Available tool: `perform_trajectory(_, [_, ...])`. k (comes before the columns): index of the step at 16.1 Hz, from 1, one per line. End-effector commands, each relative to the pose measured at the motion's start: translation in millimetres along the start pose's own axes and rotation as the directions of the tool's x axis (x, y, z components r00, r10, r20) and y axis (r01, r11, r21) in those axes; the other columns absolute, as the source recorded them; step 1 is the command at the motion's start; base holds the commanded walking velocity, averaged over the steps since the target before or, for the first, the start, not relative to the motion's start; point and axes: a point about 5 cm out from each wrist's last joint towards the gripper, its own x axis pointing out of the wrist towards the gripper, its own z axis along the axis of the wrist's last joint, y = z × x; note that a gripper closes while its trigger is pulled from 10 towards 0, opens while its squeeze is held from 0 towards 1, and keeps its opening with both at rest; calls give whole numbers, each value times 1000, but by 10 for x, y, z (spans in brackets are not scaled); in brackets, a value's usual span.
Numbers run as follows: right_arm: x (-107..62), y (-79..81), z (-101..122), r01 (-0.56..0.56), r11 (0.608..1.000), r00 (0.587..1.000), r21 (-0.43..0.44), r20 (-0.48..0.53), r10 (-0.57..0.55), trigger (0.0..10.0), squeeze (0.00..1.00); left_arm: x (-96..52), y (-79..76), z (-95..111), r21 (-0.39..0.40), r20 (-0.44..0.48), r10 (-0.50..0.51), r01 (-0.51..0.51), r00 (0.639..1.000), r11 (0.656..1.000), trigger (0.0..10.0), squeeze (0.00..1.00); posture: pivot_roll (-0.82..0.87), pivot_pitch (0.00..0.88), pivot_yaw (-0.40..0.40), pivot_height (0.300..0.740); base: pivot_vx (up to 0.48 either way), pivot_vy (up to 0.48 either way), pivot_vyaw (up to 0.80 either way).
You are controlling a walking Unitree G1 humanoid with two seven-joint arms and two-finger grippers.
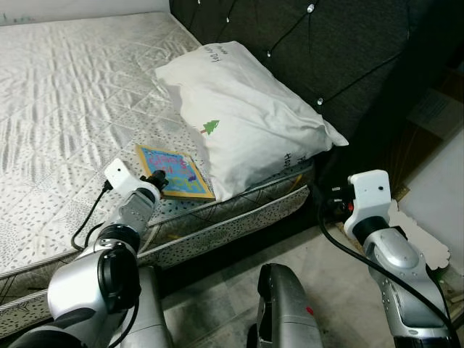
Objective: Clean up the room
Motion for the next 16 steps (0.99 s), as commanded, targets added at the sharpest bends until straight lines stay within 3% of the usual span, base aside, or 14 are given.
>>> perform_trajectory(1, [20,-24,-17,8,1000,1000,-8,-12,-8,10000,0,8,-36,109,37,24,4,-5,1000,999,10000,1000,-171,0,-83,546,0,0,0])
perform_trajectory(8, [64,24,-10,4,1000,1000,-3,0,-4,10000,0,-34,178,402,103,135,114,-129,984,986,10000,1000,-161,0,-76,546,0,0,0])
perform_trajectory(12, [119,87,-4,-1,1000,1000,20,16,1,10000,0,-14,42,370,160,159,67,-93,985,983,10000,1000,-136,0,-59,546,0,0,0])
perform_trajectory(14, [208,185,22,-16,998,999,58,37,14,10000,0,-11,-55,314,223,184,-1,-41,983,974,10000,1000,-85,0,-49,546,0,0,0])
perform_trajectory(16, [299,327,31,-46,994,998,96,53,41,10000,0,-47,-32,286,356,258,-10,-86,966,931,10000,1000,-47,0,-47,546,0,0,0])
